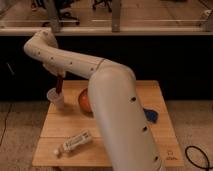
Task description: Place the pepper in the ceramic cup
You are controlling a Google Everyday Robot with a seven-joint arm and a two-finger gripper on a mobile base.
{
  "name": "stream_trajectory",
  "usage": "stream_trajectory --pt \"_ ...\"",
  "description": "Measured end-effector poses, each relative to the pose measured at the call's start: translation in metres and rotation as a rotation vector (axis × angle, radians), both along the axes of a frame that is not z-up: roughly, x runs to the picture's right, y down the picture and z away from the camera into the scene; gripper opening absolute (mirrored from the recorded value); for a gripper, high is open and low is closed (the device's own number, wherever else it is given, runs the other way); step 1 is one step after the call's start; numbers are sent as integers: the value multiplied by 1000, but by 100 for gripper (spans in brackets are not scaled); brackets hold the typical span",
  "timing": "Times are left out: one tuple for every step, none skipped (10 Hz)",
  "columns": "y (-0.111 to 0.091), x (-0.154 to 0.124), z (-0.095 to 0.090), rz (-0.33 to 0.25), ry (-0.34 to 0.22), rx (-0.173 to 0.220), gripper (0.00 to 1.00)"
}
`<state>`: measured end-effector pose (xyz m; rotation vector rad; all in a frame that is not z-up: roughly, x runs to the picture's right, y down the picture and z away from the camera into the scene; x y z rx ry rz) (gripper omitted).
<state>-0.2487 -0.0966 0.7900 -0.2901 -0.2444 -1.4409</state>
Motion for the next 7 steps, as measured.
stream_trajectory --pt "-1 -4 -2 2 -4 10 1" --pt "-3 -8 -5 6 -9 22 1" --pt "-4 -10 -7 8 -10 32 1" --pt "-4 -15 -7 7 -11 41 1" --pt "-4 -19 -8 5 -12 47 1" --pt "-3 -25 -8 0 -17 57 1" --pt "-4 -28 -8 -3 -18 65 1"
